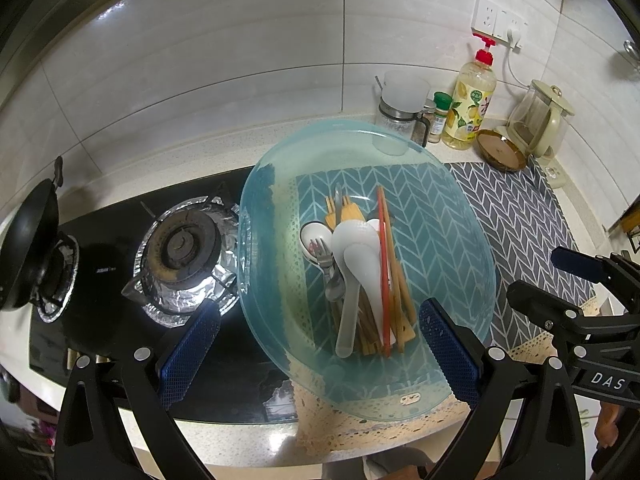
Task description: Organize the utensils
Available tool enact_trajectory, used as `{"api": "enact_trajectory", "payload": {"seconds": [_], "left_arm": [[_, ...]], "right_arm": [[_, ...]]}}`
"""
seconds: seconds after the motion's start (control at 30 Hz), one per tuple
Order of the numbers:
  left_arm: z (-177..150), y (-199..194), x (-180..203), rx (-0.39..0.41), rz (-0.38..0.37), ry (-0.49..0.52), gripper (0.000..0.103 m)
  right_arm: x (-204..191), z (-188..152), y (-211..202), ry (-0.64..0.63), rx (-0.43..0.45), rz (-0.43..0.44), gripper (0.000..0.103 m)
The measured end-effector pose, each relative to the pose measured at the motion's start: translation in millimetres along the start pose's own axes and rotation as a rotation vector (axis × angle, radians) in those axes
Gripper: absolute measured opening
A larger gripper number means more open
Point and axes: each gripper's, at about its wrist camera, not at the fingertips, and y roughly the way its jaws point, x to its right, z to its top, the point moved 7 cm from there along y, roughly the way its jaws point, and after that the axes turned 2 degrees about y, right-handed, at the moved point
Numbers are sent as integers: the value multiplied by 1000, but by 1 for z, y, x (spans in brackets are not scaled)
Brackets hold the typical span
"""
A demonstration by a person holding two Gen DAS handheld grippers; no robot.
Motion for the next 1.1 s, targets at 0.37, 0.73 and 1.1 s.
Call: {"api": "enact_trajectory", "payload": {"seconds": [0.37,0.73,1.1], "left_arm": [[1,0,-1,0,-1,6,99],[3,-1,-1,0,0,6,99],[4,0,-1,0,-2,8,99]], "right_arm": [[3,2,0,3,0,-8,78],[2,0,1,11,5,-33,78],[1,-1,3,6,3,-43,78]]}}
